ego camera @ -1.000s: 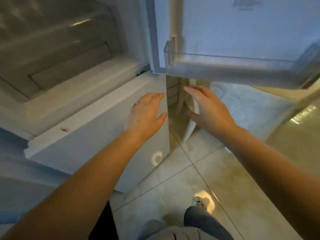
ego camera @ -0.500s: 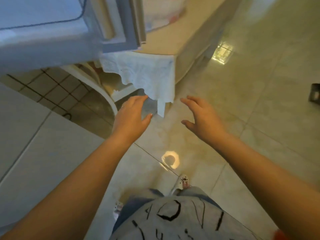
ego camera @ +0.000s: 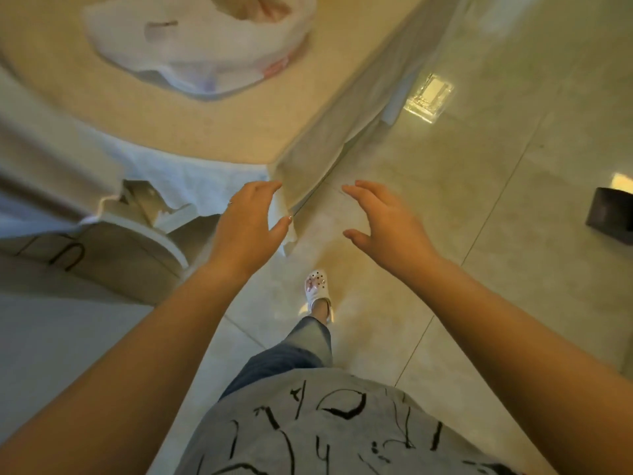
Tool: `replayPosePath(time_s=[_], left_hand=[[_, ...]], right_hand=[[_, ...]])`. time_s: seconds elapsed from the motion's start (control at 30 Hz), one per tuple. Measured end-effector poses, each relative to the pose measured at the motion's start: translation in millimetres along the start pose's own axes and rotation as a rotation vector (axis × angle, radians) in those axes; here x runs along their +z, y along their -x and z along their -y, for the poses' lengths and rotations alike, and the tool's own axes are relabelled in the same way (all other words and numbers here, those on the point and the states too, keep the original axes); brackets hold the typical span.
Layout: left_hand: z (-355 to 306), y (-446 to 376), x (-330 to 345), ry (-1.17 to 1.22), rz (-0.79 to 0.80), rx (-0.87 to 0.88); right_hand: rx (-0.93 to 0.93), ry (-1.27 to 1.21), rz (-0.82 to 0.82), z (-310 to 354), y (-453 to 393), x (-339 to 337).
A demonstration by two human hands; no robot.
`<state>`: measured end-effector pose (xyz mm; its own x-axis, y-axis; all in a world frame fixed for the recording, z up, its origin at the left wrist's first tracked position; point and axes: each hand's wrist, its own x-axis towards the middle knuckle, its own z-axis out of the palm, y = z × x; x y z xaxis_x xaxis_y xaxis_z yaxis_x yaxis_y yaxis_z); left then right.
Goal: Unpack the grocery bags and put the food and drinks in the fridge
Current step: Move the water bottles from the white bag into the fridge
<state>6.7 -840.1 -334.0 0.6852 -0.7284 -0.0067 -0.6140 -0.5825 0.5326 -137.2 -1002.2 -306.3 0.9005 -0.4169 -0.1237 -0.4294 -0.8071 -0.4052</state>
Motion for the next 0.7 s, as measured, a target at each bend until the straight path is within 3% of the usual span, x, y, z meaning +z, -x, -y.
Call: replayPosePath(time_s=[0.37, 0.53, 0.7], left_hand=[[-7.1, -197.2, -16.7, 0.044, -0.136, -0.083], [0.7, -250.0, -30.4, 0.068, -0.248, -0.224], [6.6, -295.1, -36.0, 0.068, -0.397, -0.478]], right_hand=[[-0.109, -0.011, 0.070, -53.0, -216.4, -77.8], [-0.284, -0.016, 0.144, -47.4, -310.4, -91.0], [-0.560, 0.020, 0.204, -38.4, -409.5, -95.4]])
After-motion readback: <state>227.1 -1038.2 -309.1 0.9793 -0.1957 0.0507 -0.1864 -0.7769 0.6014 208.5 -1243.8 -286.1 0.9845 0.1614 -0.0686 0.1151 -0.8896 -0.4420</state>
